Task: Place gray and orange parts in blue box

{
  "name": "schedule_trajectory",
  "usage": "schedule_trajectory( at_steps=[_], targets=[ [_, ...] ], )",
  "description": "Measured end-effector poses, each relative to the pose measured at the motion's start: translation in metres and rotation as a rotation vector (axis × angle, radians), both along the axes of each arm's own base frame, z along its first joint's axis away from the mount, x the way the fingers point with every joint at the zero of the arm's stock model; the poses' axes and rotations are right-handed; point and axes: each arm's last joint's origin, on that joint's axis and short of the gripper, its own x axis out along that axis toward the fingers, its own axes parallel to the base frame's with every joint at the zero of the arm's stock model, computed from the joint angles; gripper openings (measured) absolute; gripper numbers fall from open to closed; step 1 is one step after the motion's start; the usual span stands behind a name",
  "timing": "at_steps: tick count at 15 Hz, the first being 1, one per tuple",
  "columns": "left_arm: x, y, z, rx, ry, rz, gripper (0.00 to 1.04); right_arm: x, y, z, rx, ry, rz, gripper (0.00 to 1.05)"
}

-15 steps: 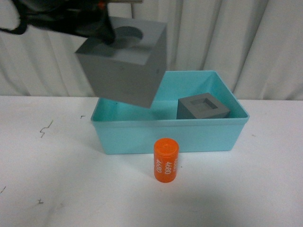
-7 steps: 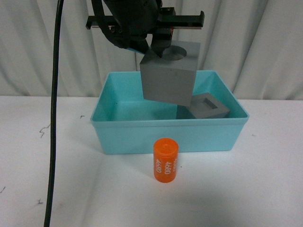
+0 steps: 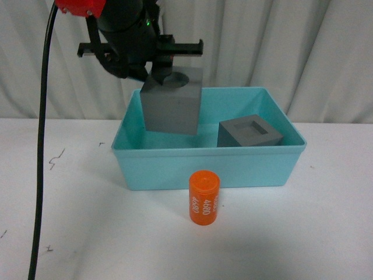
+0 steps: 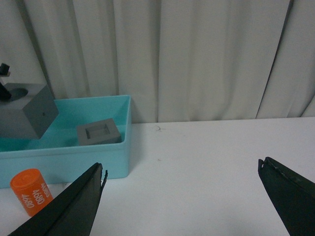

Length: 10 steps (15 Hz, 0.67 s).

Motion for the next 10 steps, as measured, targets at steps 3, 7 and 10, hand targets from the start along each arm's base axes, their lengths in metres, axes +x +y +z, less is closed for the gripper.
schedule_trajectory(
  at_steps=[3, 7, 10],
  targets=[
    [-0.004, 0.019, -0.026, 0.029, 0.067, 0.035, 0.19, 0.000, 0.000, 0.000, 0.000, 0.000, 0.000, 0.98],
    [-0.007, 0.027, -0.034, 0.027, 0.081, 0.044, 0.19, 0.000, 0.000, 0.000, 0.000, 0.000, 0.000, 0.98],
    [-0.006, 0.028, -0.033, 0.025, 0.075, 0.048, 0.21, 0.000, 0.000, 0.000, 0.000, 0.000, 0.000, 0.98]
  ],
)
